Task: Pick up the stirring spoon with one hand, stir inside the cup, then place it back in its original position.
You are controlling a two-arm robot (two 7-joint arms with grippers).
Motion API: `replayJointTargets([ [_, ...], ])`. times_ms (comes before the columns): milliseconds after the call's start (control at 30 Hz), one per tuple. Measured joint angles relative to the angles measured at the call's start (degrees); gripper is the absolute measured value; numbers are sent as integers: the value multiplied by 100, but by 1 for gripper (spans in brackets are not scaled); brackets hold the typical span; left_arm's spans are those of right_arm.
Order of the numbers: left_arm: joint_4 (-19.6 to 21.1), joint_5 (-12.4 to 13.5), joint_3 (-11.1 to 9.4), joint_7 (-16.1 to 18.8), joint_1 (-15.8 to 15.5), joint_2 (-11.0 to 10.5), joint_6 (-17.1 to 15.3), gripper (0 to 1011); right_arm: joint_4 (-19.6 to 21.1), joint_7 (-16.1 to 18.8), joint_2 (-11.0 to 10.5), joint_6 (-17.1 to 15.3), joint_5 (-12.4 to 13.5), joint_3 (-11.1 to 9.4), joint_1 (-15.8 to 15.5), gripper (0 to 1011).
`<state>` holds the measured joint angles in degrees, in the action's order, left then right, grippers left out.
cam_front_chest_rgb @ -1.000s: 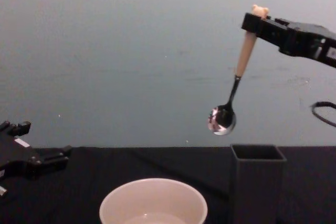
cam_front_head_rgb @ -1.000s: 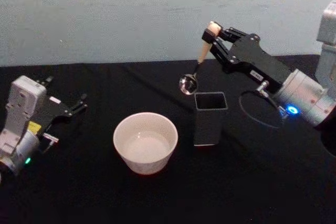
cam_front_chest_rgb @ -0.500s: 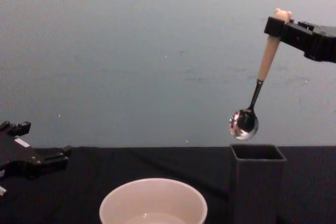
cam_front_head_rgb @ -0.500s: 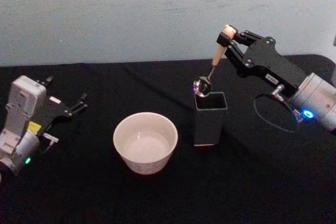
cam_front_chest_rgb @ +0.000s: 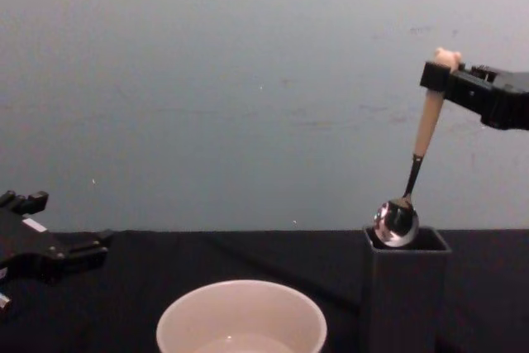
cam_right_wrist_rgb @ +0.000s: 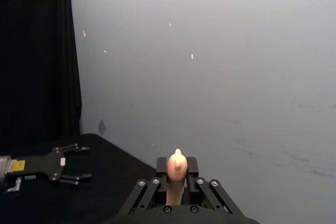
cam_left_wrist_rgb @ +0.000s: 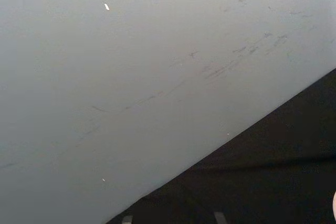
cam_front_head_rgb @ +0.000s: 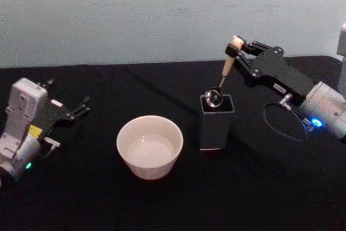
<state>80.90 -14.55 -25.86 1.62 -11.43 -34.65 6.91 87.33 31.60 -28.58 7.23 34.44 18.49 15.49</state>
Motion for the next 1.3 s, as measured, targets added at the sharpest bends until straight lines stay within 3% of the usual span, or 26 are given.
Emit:
replayJointTargets([
  [700, 0, 0, 0, 0, 0, 0, 0, 1001, -530, -40, 192, -246, -252, 207, 177, 213],
  [1300, 0, 0, 0, 0, 0, 0, 0, 1001, -548, 9, 184, -429, -81, 218, 26, 213],
])
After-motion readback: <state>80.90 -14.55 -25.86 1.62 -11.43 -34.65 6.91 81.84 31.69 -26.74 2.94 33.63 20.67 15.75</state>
